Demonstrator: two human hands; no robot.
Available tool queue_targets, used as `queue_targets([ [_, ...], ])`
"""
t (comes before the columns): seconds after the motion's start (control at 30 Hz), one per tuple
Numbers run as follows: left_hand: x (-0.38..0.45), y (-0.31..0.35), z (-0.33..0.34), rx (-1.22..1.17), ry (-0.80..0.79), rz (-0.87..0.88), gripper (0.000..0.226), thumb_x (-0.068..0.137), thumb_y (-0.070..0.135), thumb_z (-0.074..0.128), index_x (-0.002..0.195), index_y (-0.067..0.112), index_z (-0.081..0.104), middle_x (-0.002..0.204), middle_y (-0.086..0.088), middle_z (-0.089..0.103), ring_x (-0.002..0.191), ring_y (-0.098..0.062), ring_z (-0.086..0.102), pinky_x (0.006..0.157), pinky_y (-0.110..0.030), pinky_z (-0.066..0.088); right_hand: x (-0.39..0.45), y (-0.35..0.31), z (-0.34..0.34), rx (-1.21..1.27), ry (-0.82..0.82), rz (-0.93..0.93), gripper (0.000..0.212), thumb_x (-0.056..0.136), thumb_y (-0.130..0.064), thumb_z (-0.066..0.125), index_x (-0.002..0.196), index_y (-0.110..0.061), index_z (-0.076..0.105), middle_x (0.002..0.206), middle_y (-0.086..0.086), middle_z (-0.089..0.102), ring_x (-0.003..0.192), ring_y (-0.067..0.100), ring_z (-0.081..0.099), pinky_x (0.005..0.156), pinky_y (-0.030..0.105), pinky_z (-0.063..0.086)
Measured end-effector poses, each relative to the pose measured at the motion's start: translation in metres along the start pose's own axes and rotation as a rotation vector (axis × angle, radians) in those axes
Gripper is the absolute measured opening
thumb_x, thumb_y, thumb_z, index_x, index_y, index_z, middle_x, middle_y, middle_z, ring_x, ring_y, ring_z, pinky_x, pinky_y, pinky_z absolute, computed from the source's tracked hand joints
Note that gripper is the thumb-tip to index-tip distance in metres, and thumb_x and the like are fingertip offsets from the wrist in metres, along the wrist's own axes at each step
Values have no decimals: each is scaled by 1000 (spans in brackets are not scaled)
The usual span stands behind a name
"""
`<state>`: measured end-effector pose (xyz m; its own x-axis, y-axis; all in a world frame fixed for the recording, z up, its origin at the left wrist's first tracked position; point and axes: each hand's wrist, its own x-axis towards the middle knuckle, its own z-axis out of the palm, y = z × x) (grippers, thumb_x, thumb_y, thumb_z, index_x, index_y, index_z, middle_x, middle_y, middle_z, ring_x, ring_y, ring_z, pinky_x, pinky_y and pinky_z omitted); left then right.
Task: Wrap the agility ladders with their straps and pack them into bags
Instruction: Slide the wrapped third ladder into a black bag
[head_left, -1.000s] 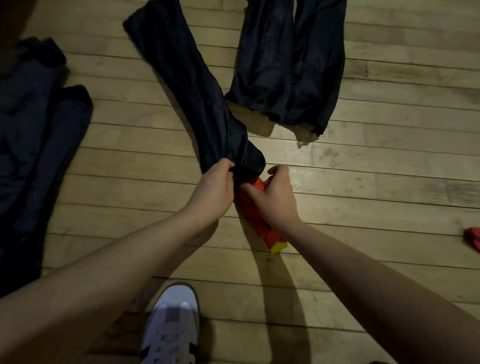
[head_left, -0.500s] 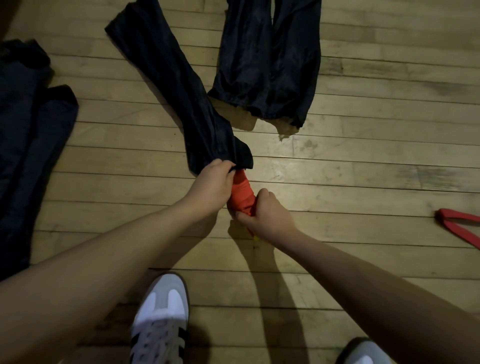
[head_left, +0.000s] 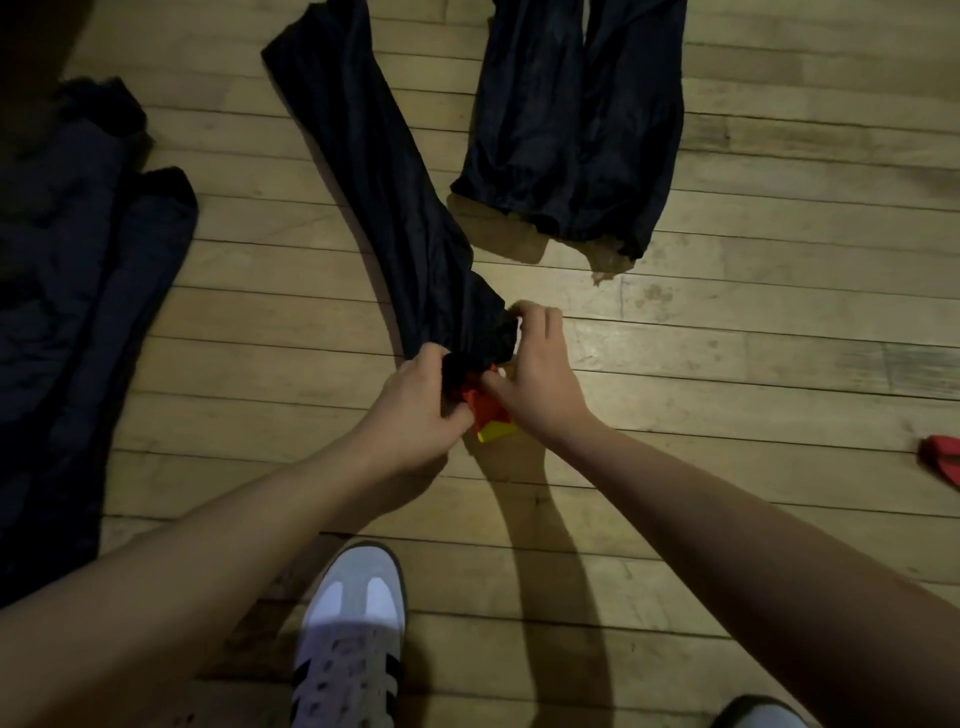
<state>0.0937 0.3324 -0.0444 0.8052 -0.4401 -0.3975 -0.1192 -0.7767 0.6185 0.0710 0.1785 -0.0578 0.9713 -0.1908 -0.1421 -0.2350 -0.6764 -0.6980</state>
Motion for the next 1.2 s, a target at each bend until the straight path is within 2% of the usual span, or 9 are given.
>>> queue_targets([
  [0.1, -6, 0, 9, 229, 9, 11, 96, 67, 58, 76, 137, 17, 24, 127, -5, 47, 118, -22, 44, 102, -36, 36, 8, 0, -7, -91, -46, -137, 49, 82, -6, 64, 128, -20, 54, 138, 6, 36, 122, 24, 46, 79, 37, 56],
  [0.23, -2, 5, 13, 380, 106, 39, 110, 64, 63, 76, 142, 15, 16, 134, -6, 46, 120, -24, 44, 102, -37, 31, 12, -2, -15, -96, -103, -220, 32, 86, 2, 51, 114, -9, 63, 118, 7, 59, 106, 23, 56, 76, 34, 48],
  [0.47, -5, 6, 12, 532, 133, 114, 96, 81, 49, 68, 149, 11, 12, 131, -8, 49, 118, -27, 49, 97, -35, 37, 11, 9, -17, -289, 29, -286, 15, 84, 3, 48, 95, -1, 57, 86, 15, 58, 78, 32, 51, 63, 32, 32],
  [0.57, 0, -2, -5, 508, 156, 105, 87, 84, 35, 69, 148, 9, 17, 129, -11, 50, 117, -27, 49, 96, -35, 41, 8, 8, -17, -297, 18, -258, 18, 85, 7, 47, 98, -1, 56, 91, 15, 57, 83, 30, 49, 67, 30, 30],
  [0.7, 17, -3, -21, 651, 210, 178, 80, 82, 3, 62, 150, 3, 20, 125, -19, 44, 106, -36, 48, 86, -41, 43, 5, -6, -14, -204, -60, -291, 22, 89, 5, 48, 107, -1, 57, 101, 14, 56, 92, 28, 52, 73, 37, 44],
  [0.8, 32, 1, -23, 717, 211, 127, 80, 85, 4, 60, 151, 7, 16, 138, -22, 35, 112, -38, 49, 91, -41, 44, 20, -20, -18, -166, 16, -295, 21, 86, 6, 47, 102, -2, 56, 96, 13, 55, 85, 26, 51, 69, 39, 45],
  [0.9, 50, 2, -31, 683, 203, 92, 80, 89, 5, 56, 152, 14, 8, 146, -19, 24, 112, -36, 52, 81, -42, 49, 40, -29, -24, -170, 114, -282, 21, 81, 10, 48, 97, -2, 56, 89, 10, 51, 78, 19, 43, 66, 30, 35],
  [1.0, 73, 4, -49, 673, 167, 129, 85, 87, -3, 55, 152, 14, 2, 151, -18, 16, 120, -35, 48, 82, -43, 52, 59, -33, -24, -195, 173, -292, 26, 78, 12, 47, 99, -1, 56, 91, 14, 53, 81, 27, 49, 68, 32, 37],
  [1.2, 118, 19, -81, 641, 206, 210, 60, 89, -6, 49, 145, 6, 31, 150, -15, 28, 122, -33, 47, 81, -42, 49, 99, -32, -28, -169, 258, -250, 32, 77, 12, 42, 105, 2, 56, 100, 18, 54, 90, 34, 51, 76, 42, 46],
])
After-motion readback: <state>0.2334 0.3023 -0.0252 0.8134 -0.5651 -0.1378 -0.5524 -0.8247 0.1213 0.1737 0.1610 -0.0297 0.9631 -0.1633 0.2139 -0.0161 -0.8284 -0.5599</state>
